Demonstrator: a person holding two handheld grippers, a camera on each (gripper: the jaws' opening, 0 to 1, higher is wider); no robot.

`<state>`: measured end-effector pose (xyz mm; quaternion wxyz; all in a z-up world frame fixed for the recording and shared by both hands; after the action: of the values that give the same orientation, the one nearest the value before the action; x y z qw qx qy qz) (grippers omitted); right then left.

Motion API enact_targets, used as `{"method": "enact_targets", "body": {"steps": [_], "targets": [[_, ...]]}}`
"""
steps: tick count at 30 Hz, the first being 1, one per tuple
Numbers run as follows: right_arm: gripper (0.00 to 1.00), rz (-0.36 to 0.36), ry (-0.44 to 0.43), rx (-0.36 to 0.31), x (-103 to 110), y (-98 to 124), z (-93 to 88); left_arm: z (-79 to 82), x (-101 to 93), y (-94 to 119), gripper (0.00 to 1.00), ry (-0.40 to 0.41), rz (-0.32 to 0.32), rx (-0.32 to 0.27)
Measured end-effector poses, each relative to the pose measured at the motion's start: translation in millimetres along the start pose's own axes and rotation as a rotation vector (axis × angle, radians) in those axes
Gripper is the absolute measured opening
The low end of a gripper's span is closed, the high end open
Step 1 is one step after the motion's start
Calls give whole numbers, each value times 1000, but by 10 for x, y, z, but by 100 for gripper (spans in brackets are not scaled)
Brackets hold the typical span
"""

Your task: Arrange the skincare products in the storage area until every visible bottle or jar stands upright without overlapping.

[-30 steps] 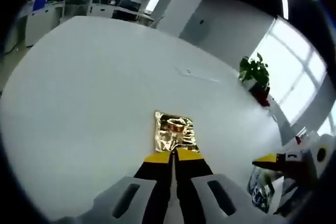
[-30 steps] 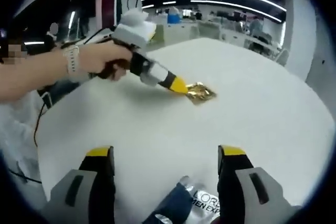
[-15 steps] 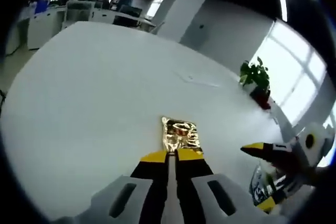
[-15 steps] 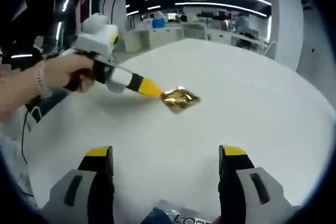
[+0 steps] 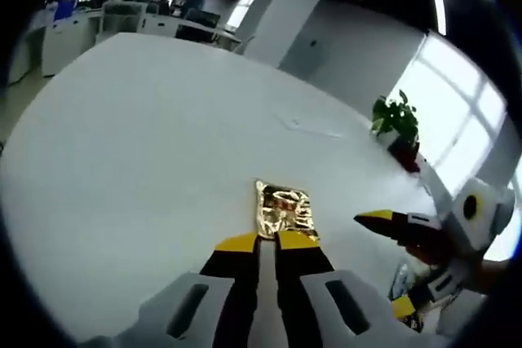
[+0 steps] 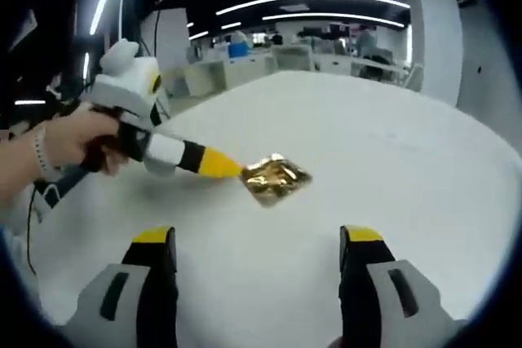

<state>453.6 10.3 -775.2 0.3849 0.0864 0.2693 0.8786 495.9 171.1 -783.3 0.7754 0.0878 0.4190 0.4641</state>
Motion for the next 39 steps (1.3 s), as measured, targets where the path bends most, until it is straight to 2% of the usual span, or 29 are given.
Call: {"method": "enact_targets", "body": {"steps": [2, 9, 13, 17, 21, 23, 25, 28, 32, 39], "targets": [[80, -6, -11, -2, -28, -22, 4, -11, -27, 7, 9, -2, -18, 7], [78, -41, -73, -26, -136, -138, 11, 17, -32, -59, 11, 3, -31, -9], [75, -67, -93, -38, -223, -165, 8, 4, -72, -32, 15, -1, -55, -8], [73, -103, -131, -59, -338, -201, 25, 39, -43, -88, 14, 22, -49, -26], [71, -137, -196, -88, -424, -253, 64, 9, -49, -109, 8, 45, -38, -39], [71, -151, -209, -98, -464, -261, 70, 17, -40, -107, 10, 53, -33, -57], [69, -159, -218, -108, -499, -270, 71, 34, -41, -101, 15, 45, -29, -63], [63, -177, -247, -127, -567, -307, 85, 26, -77, -102, 16, 24, -21, -69], [59, -162, -224, -136, -568, -390, 130, 25, -60, -157, 13, 49, -22, -89], [43, -134, -193, -135, -497, -478, 132, 3, -47, -192, 2, 66, -11, -93]]}}
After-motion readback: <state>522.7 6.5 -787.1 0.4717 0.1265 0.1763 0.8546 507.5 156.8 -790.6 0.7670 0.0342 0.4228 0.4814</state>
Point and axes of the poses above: the point that each gripper's makers call its tool centre point, and the gripper's own axes: y roughly backward along the fingers, x roughly to its left, z roughly out of its top, the point moved 8 cm from there along y, roughly backward along the fingers, and after that the axes turned 8 degrees about y, right-handed, at the moved point
